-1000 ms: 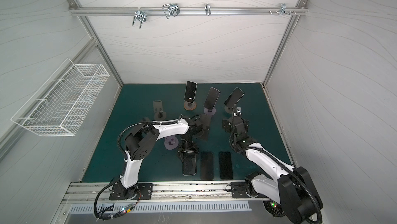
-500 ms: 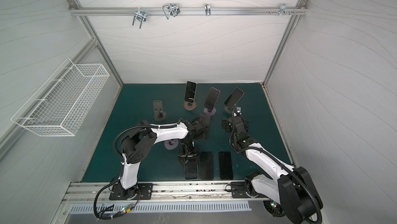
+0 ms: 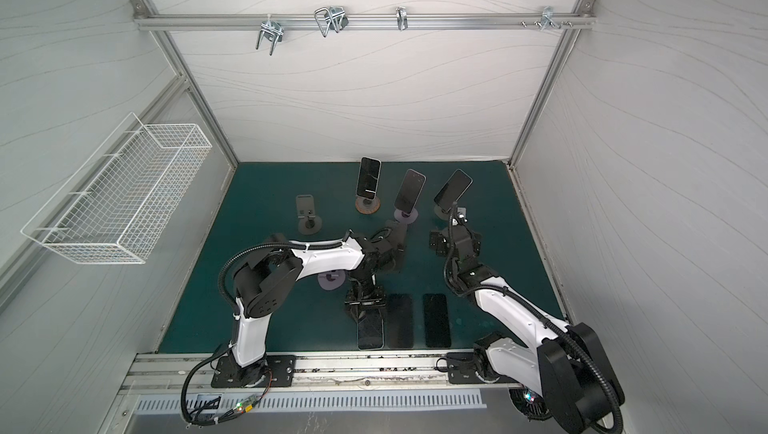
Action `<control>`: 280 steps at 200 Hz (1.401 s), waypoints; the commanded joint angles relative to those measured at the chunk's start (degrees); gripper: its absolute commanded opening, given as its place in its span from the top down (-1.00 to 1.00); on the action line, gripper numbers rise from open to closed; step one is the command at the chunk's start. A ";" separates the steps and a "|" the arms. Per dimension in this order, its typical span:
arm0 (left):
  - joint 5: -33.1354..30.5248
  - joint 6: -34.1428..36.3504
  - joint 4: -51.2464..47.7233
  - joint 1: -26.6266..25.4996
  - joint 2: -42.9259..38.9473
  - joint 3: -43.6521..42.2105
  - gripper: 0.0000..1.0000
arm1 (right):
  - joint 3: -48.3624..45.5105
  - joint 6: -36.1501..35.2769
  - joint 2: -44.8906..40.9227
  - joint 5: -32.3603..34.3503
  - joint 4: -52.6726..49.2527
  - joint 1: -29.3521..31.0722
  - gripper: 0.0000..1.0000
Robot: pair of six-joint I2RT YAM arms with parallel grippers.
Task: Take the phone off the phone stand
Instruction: 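Open the left gripper and release the phone flat on the mat, then raise the left gripper and swing it back toward the far stands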
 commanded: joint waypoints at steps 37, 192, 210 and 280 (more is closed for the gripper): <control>-1.45 3.70 0.07 -1.46 4.35 2.12 -0.56 | 0.69 -0.04 0.06 -0.11 0.92 -0.17 -0.98; -5.52 4.73 -0.77 -1.44 -1.22 2.67 -0.84 | 0.69 -0.21 0.19 -0.40 1.06 -0.13 -0.99; -5.74 5.03 -0.95 -1.49 -1.98 3.04 -0.87 | 0.68 -0.25 0.06 -0.42 1.02 -0.17 -0.98; -6.99 6.12 -2.20 -1.76 -4.27 3.50 -0.91 | 1.10 -0.33 0.67 -0.40 0.79 -0.09 -0.98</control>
